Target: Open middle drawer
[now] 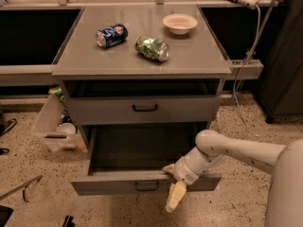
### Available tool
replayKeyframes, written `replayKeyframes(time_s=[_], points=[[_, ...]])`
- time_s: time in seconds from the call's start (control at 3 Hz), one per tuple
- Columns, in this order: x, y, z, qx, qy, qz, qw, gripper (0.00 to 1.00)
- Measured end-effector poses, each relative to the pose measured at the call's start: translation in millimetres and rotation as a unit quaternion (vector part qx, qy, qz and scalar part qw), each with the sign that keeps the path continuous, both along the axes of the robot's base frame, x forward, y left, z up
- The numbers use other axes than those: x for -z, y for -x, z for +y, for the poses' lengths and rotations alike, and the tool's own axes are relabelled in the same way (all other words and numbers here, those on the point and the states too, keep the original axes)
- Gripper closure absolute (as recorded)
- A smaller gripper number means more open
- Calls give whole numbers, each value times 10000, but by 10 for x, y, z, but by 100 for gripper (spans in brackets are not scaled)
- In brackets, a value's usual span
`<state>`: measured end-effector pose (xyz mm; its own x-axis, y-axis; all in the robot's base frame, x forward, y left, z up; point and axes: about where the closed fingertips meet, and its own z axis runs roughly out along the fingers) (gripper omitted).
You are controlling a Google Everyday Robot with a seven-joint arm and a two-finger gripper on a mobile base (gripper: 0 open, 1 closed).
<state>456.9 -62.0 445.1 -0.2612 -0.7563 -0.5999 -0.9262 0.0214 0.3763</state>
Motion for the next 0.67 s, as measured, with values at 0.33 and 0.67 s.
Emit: replayKeyframes(time_s=[0.33, 0.67], points=[[-130, 323, 3, 1, -58, 200, 9998, 0], [-130, 324, 3, 1, -58, 200, 9998, 0]])
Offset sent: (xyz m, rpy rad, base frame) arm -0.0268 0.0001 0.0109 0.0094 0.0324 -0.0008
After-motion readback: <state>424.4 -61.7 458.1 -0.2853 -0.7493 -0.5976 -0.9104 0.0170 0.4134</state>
